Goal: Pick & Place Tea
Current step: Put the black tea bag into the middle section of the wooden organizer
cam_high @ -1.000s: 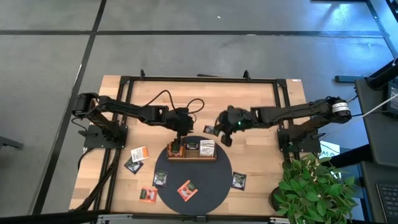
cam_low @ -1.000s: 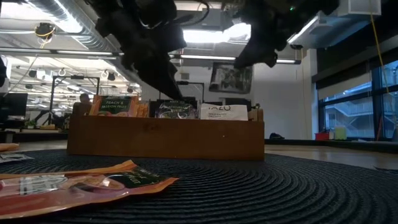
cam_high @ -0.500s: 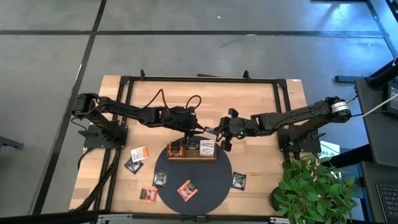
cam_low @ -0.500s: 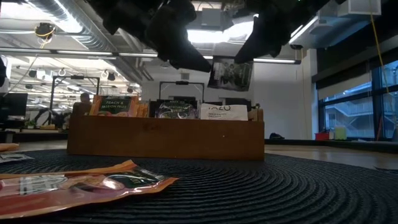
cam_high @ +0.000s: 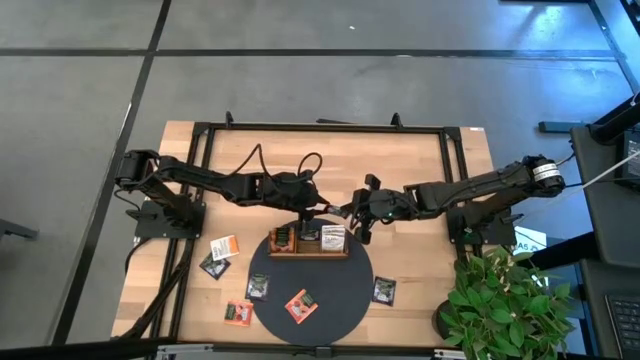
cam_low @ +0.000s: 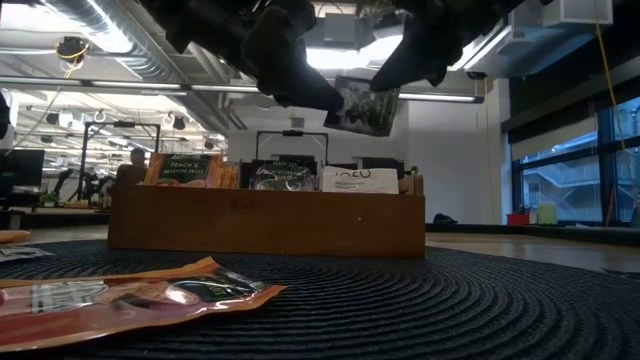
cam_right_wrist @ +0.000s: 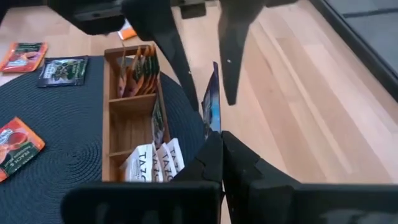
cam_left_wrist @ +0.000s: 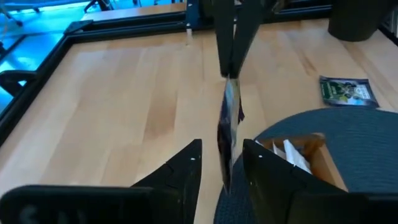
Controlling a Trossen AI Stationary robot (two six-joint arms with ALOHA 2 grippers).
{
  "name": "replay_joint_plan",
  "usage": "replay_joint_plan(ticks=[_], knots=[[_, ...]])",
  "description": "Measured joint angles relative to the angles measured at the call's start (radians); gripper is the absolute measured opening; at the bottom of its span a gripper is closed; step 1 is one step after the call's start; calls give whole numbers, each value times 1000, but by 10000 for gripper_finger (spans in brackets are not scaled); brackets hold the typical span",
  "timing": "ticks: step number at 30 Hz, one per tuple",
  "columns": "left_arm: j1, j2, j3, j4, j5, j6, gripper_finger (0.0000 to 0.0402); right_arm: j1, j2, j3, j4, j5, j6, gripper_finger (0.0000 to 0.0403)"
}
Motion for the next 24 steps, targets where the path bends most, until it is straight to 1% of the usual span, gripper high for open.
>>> replay_joint_plan(ticks=[5, 7, 9, 14, 15, 19, 23, 24], knots=[[0, 0, 0, 16, -1, -17, 113, 0, 0, 0, 19, 0, -19, 2], [0, 0, 0, 15, 0, -22, 106, 0, 0, 0, 19, 0, -15, 3], [0, 0, 0, 15, 0, -12, 91, 0, 0, 0, 22, 0, -16, 5], [0, 0, 0, 14, 2, 58, 22, 0, 0, 0, 23, 0, -46, 23], [0, 0, 0, 14, 2, 63, 14, 0, 0, 0, 23, 0, -46, 28], [0, 0, 0, -7, 2, 63, 15, 0, 0, 0, 21, 0, -46, 60], [0, -28, 0, -91, -6, 64, 11, 0, -1, 0, 20, 1, -33, 118], [0, -45, 0, -119, -21, 64, 10, 0, -5, 0, 16, 19, -13, 133]])
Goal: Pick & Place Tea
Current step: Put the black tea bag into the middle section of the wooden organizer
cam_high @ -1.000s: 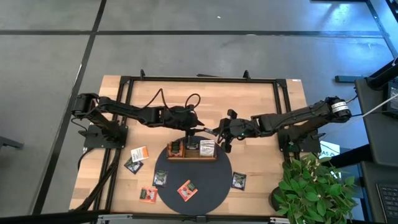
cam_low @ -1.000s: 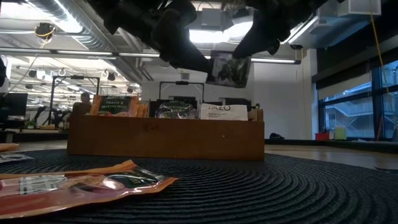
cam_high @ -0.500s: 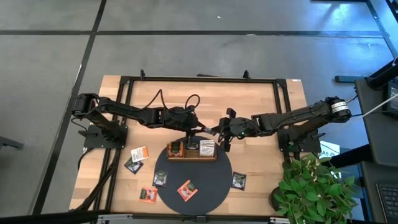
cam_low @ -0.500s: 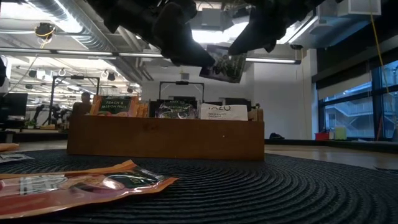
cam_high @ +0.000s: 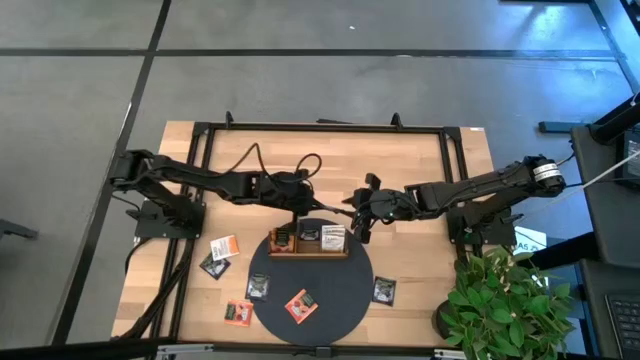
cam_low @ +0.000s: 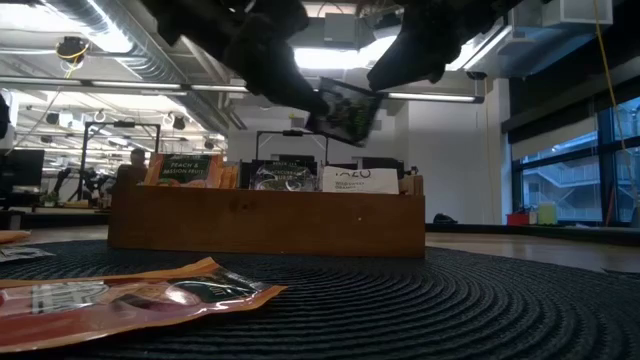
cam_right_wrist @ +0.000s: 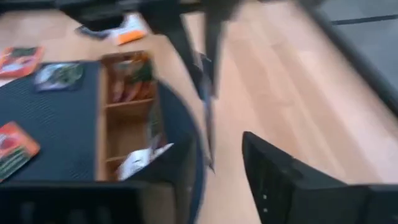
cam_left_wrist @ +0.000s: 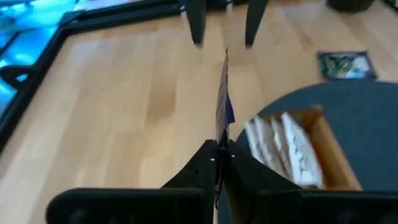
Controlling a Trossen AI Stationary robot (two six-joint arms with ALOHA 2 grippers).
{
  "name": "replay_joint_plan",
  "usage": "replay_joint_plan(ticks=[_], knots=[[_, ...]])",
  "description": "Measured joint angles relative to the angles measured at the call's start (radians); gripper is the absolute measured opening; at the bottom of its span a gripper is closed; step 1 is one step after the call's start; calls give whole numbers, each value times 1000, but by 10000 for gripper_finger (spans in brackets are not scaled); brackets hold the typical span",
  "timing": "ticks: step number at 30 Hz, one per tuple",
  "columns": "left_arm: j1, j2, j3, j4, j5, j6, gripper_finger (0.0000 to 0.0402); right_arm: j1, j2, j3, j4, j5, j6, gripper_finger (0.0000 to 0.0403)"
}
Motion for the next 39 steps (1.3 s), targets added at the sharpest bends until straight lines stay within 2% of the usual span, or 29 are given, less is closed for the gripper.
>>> replay_joint_plan(ticks=[3, 5, 7, 11, 13, 15, 18, 22, 27, 33, 39], knots=[[0, -76, -2, -93, -38, -21, 11, 2, -12, 1, -14, 93, 27, 170], [0, -152, -46, -86, -40, -40, 13, 12, -14, 1, -26, 127, 23, 188], [0, -239, -134, -9, -40, -72, 13, 27, -14, 1, -25, 126, 19, 200], [3, -424, -371, 280, -35, -128, 12, 54, 2, 1, 61, 142, -51, 212], [1, -478, -488, 486, 15, -136, 13, 57, 23, 1, 175, 157, -107, 215], [-10, -502, -583, 695, 78, -159, 13, 57, 50, 1, 314, 157, -158, 215], [-29, -501, -684, 931, 86, -181, 13, 57, 107, 1, 491, 157, -277, 215], [-49, -488, -718, 1023, 72, -183, 14, 55, 187, 1, 690, 151, -369, 215], [-60, -488, -718, 1039, 55, -167, 14, 41, 286, 3, 914, 16, -401, 215], [-60, -488, -718, 1045, 58, -150, 14, 24, 342, 56, 950, -1, -397, 208], [-60, -488, -718, 1045, 66, -149, 15, 3, 364, 104, 946, -1, -396, 166]])
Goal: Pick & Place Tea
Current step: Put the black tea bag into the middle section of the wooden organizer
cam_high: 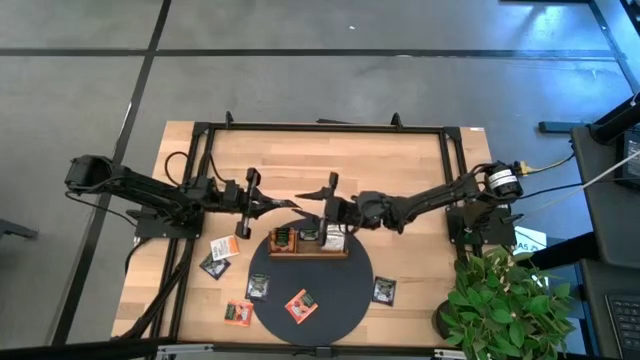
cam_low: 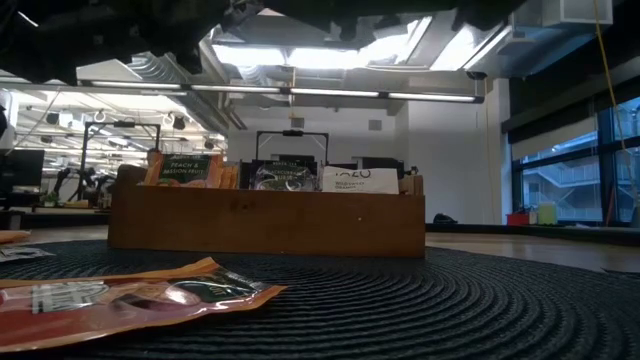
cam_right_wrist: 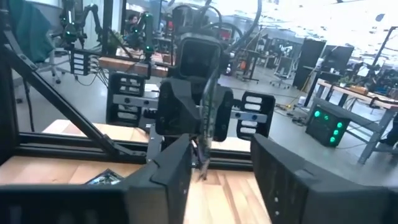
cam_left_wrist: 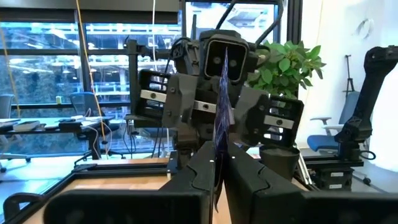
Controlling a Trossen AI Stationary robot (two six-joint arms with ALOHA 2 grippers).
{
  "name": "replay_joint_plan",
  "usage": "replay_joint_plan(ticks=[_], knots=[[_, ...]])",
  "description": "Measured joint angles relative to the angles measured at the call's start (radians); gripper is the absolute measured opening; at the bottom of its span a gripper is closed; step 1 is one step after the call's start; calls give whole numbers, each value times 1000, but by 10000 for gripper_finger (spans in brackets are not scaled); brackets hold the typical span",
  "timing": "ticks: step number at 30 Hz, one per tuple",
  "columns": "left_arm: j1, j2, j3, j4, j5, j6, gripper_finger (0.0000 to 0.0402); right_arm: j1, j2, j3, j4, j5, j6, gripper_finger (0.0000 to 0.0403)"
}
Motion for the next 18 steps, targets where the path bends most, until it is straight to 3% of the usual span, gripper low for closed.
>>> replay_joint_plan(ticks=[4, 10, 18], knots=[[0, 0, 0, 0, 0, 1, 15, -10, 0, 3, -28, 0, 13, 119], [3, 0, 1, -1, -35, 27, 28, -9, 0, 3, -34, -2, -3, 16], [3, -2, 1, -66, -80, 20, 59, -4, -11, 3, -102, 0, 3, 5]])
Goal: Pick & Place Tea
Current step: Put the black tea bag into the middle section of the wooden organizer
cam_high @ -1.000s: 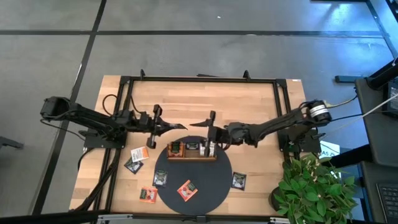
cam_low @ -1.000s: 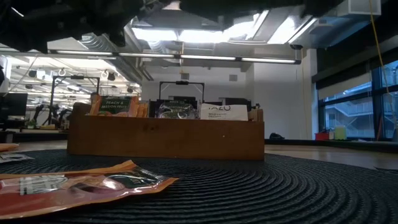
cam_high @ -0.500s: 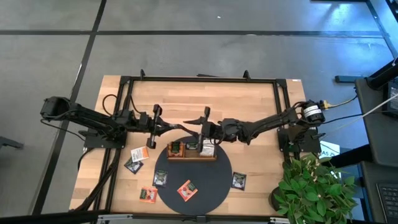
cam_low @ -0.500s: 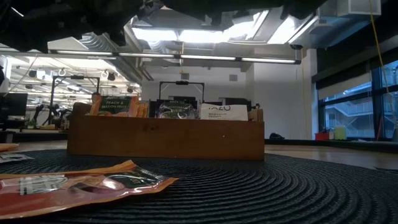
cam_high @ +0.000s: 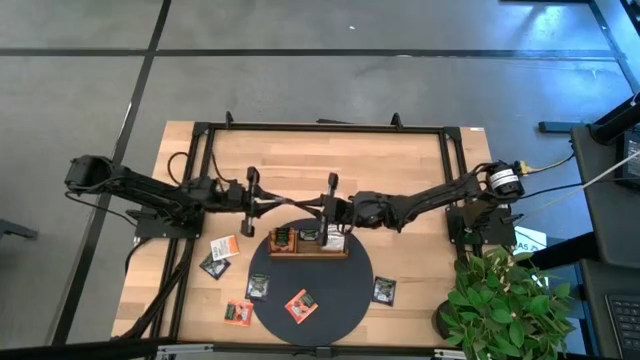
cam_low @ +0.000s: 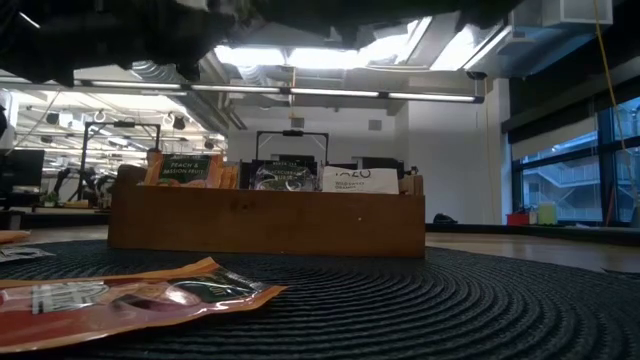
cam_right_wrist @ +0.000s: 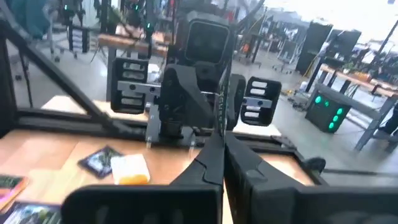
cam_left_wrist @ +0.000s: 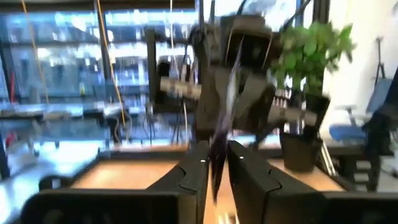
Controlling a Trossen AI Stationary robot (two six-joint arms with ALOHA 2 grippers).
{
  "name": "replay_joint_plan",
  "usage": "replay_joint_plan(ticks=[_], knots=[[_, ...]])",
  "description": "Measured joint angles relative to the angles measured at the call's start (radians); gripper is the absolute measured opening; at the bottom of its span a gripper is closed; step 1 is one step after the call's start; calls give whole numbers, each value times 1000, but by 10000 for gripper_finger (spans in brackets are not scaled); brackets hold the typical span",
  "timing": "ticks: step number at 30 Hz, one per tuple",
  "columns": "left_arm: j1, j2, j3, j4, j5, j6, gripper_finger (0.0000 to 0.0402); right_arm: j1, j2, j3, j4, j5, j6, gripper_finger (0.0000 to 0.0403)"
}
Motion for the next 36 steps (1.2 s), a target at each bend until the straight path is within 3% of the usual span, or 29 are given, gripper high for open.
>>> replay_joint_plan(ticks=[5, 9, 16, 22, 36], knots=[[0, -13, 0, -210, 2, -63, 95, 1, -54, 0, -227, -9, 112, 4], [0, -15, 0, -332, 9, -99, 110, 1, -67, 14, -452, -109, 230, 3], [0, -17, 0, -382, 10, -180, 111, 12, -49, 167, -894, -193, 397, 2], [0, -42, 0, -457, 17, -230, 110, 13, -6, 189, -946, -283, 472, 2], [1, -84, 2, -475, 29, -222, 114, -17, 102, 189, -934, -288, 463, 9]])
